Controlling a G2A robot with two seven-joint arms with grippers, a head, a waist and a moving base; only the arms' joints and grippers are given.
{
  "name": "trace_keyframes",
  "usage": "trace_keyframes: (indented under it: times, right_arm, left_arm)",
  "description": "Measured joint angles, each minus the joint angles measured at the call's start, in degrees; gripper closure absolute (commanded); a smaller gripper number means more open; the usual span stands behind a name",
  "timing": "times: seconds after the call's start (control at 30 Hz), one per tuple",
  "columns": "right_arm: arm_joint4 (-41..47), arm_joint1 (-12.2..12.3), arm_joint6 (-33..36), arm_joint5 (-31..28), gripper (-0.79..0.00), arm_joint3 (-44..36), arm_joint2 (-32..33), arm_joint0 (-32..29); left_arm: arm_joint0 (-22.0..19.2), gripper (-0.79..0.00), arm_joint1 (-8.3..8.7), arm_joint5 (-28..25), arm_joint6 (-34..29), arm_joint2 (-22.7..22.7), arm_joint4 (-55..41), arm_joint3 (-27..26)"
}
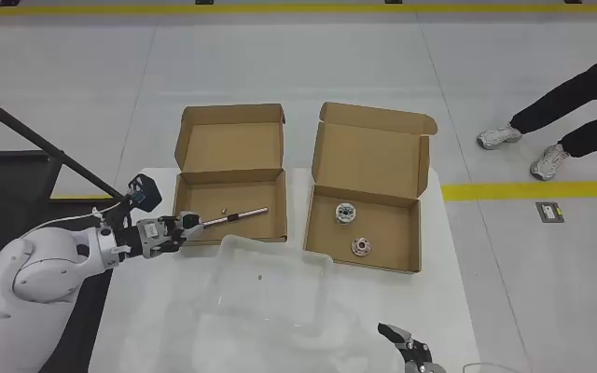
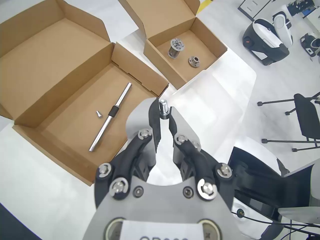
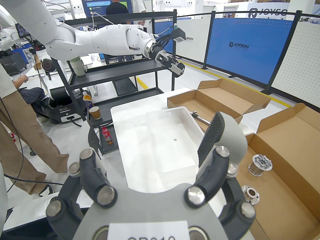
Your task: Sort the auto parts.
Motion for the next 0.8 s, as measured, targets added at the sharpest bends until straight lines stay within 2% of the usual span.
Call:
trace_keyframes:
  times: [0.2, 0.33, 0.53, 0.67, 0.8]
  right_arm:
    - [0.00, 0.00, 0.00, 0.00, -0.785, 0.00, 0.00, 0.00]
    - [0.00, 0.00, 0.00, 0.00, -0.785, 0.00, 0.00, 0.00]
    - [0.00, 0.00, 0.00, 0.00, -0.785, 0.00, 0.00, 0.00]
    - [0.00, 0.00, 0.00, 0.00, -0.785, 0.00, 0.00, 0.00]
    - [0.00, 0.00, 0.00, 0.00, -0.785, 0.00, 0.00, 0.00]
  left_arm:
    - [0.41, 0.000, -0.07, 1.23, 0.46, 0.26, 0.90, 0.13]
    - [-1.34, 0.000, -0.81, 9.74, 1.92, 2.63, 3.43, 2.35]
    - [-11.36, 0.000, -3.24, 17.97, 0.04, 11.11, 7.50, 10.44]
    - [-19.74, 0.000, -5.96, 21.33, -1.96, 18.43, 8.52, 18.52]
    - [-27.16, 0.000, -8.92, 22.53, -3.36, 24.80, 9.12, 26.87]
